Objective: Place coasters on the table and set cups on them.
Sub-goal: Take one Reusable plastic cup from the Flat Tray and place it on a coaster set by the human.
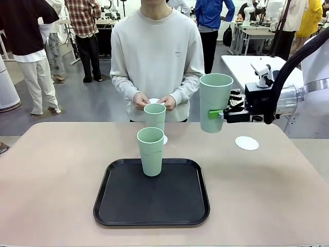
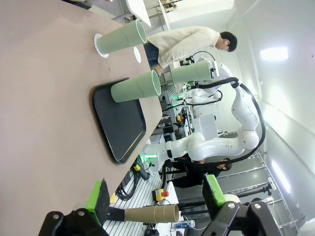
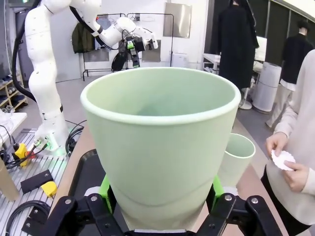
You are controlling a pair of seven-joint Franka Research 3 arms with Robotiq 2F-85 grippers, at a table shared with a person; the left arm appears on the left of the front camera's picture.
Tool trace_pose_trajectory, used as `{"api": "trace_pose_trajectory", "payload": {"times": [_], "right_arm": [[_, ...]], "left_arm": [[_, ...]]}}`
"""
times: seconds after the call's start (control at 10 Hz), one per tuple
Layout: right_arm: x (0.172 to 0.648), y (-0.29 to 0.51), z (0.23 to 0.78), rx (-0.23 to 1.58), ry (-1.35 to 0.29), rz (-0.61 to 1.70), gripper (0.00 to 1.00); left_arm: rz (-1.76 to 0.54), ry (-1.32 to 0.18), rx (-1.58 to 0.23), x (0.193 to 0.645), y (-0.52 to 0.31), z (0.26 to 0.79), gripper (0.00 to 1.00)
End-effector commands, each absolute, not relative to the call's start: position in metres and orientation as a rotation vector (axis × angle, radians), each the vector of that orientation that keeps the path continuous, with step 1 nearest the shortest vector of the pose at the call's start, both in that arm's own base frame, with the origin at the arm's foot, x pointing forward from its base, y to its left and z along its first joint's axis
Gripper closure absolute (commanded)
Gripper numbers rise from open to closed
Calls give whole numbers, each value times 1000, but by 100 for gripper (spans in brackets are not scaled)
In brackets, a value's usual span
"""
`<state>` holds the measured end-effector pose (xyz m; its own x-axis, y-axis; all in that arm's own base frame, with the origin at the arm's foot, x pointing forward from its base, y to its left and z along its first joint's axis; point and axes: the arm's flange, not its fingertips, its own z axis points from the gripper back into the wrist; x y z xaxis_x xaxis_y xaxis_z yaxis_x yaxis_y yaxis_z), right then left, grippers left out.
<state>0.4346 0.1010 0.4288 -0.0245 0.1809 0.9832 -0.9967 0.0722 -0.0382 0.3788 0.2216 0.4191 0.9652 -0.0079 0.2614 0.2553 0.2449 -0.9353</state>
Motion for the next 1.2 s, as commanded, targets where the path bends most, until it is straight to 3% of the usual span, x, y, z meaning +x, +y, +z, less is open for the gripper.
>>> {"api": "trace_pose_trajectory", "payload": {"times": [0.0, 0.2, 0.5, 1.1], "right_arm": [[436, 100, 427, 997, -1129, 1250, 16], [486, 48, 411, 946, -1232, 1165, 16], [528, -32, 396, 827, -1250, 1069, 16], [536, -71, 389, 851, -1306, 973, 16]], "left_arm": [[-184, -222, -1314, 377, 222, 421, 0], [-184, -222, -1314, 377, 222, 421, 0], [-184, -222, -1314, 377, 222, 421, 0], [-184, -222, -1314, 377, 222, 421, 0]]}}
